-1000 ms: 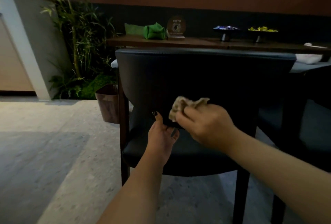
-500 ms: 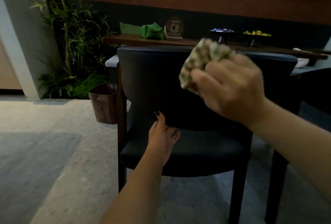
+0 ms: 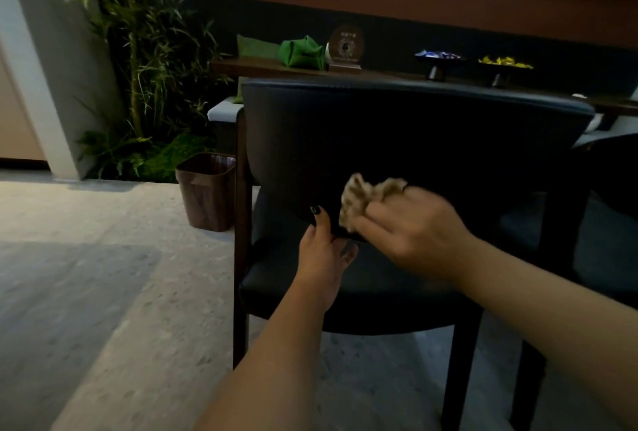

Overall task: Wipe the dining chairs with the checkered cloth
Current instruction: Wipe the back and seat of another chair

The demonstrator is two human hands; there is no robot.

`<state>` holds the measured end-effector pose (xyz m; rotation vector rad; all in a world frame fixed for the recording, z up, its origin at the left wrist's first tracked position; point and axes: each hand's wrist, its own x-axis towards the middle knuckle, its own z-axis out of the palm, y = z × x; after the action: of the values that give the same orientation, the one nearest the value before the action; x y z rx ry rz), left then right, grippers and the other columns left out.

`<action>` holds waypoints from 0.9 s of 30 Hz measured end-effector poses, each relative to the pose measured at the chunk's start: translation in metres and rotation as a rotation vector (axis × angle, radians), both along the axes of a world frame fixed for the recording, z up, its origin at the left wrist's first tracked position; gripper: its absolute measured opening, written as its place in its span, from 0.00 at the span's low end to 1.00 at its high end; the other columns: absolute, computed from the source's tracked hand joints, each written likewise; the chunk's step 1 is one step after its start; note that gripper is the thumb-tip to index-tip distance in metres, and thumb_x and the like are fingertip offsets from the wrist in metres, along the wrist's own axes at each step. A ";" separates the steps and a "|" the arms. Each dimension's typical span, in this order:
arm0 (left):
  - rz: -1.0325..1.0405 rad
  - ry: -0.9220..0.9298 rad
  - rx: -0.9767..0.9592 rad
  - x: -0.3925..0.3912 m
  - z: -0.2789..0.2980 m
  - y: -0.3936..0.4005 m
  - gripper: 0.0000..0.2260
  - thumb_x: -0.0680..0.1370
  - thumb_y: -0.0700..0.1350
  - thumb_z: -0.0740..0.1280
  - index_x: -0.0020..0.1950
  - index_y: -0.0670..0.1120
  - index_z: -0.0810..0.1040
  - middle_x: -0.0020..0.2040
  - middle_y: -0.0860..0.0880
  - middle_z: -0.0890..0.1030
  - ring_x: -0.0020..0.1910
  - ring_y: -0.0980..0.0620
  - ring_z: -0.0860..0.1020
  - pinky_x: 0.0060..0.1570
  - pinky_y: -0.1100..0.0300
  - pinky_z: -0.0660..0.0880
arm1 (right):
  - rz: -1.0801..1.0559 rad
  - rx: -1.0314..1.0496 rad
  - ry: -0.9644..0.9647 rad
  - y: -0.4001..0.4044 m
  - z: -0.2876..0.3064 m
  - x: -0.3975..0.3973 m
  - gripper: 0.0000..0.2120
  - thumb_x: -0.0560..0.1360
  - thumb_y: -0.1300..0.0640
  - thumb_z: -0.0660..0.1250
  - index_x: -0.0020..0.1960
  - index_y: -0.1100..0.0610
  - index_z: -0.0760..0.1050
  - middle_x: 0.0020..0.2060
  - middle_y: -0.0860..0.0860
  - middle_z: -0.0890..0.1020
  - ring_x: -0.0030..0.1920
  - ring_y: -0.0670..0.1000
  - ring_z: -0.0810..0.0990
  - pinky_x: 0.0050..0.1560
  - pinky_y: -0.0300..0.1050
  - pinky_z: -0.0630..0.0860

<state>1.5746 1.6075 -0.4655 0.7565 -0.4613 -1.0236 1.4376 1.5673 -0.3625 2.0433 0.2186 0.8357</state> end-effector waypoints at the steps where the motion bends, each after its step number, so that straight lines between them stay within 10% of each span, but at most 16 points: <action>1: 0.016 0.023 0.013 -0.001 0.001 -0.001 0.25 0.77 0.64 0.57 0.67 0.49 0.73 0.61 0.48 0.81 0.59 0.49 0.80 0.59 0.48 0.73 | 0.038 -0.002 -0.087 0.006 0.016 -0.001 0.08 0.78 0.59 0.65 0.44 0.57 0.82 0.32 0.52 0.77 0.29 0.54 0.75 0.30 0.46 0.70; 7: 0.018 0.097 0.006 -0.003 0.005 0.004 0.28 0.69 0.64 0.64 0.64 0.51 0.73 0.57 0.50 0.83 0.54 0.51 0.82 0.51 0.53 0.74 | -0.005 0.102 -0.558 0.029 0.089 0.011 0.10 0.79 0.59 0.62 0.47 0.58 0.82 0.34 0.54 0.79 0.29 0.55 0.75 0.28 0.47 0.66; 17: -0.271 0.207 -0.157 0.019 -0.021 0.032 0.32 0.76 0.66 0.52 0.71 0.48 0.71 0.68 0.45 0.75 0.68 0.45 0.73 0.69 0.41 0.64 | -0.197 -0.059 0.100 0.013 -0.029 0.034 0.11 0.78 0.58 0.60 0.48 0.55 0.82 0.36 0.51 0.80 0.30 0.50 0.77 0.28 0.42 0.69; 27: -0.148 0.388 -0.362 0.043 -0.061 0.040 0.24 0.78 0.59 0.57 0.71 0.51 0.69 0.66 0.45 0.78 0.64 0.46 0.77 0.63 0.42 0.70 | -0.141 -0.082 -0.461 0.038 0.070 0.061 0.12 0.80 0.57 0.61 0.50 0.60 0.81 0.38 0.56 0.81 0.30 0.56 0.76 0.28 0.47 0.66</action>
<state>1.6175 1.6473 -0.5265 0.1941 -0.3545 -1.1533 1.4981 1.6056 -0.2930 1.7135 -0.1439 1.1578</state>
